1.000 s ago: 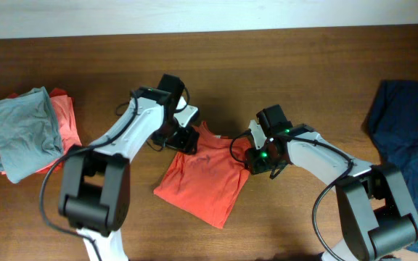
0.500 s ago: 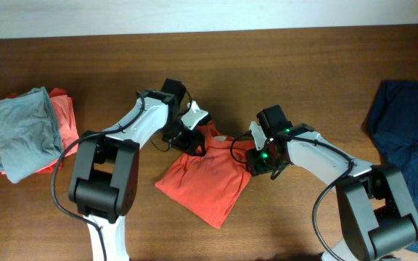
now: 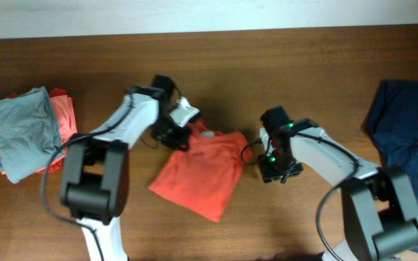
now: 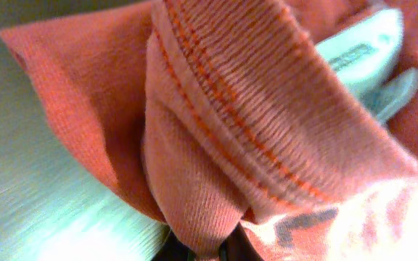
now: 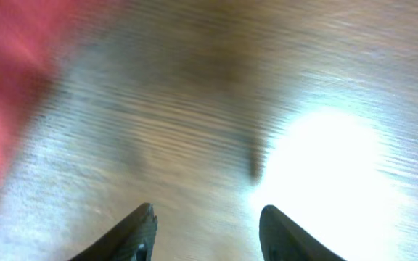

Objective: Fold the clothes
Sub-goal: 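Carry the bundle left with the left gripper onto the shirt stack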

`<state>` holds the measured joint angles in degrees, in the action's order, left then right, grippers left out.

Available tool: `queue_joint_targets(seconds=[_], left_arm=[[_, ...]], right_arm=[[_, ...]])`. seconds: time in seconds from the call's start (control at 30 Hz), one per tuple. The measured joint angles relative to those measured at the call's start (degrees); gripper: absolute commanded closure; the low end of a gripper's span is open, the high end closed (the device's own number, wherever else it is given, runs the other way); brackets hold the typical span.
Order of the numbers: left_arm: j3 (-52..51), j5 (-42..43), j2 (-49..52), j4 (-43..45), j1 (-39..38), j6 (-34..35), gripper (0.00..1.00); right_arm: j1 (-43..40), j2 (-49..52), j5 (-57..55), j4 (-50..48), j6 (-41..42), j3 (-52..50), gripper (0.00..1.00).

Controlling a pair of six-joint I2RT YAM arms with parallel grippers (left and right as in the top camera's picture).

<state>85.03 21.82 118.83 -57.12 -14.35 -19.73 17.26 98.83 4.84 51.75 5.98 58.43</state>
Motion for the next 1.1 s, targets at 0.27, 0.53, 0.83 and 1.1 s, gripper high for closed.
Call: queue_joint_targets(seconds=[0.27,0.53,0.83,1.1], left_arm=[[6.19,-16.26,-10.95,-3.52,11.54,0.90,1.00],[11.65,-26.08,-14.27,0.11,19.56,1.01,1.00],[13.20,-28.76,-14.25,5.97,25.88,0.79,1.00],[13.20,-28.70,-14.27,7.67,32.11,0.83,1.00]], right_arm=[[-5.97,-9.35,-3.17,10.16,-1.07,10.16,0.46],[-8.94,-12.11,-3.56,15.04,-3.69,11.65,0.46],[-8.98,-12.13,-3.56,15.39,-4.52,11.65,0.46],[-8.98,-12.13,-3.56,15.56,-4.52,11.65,0.45]])
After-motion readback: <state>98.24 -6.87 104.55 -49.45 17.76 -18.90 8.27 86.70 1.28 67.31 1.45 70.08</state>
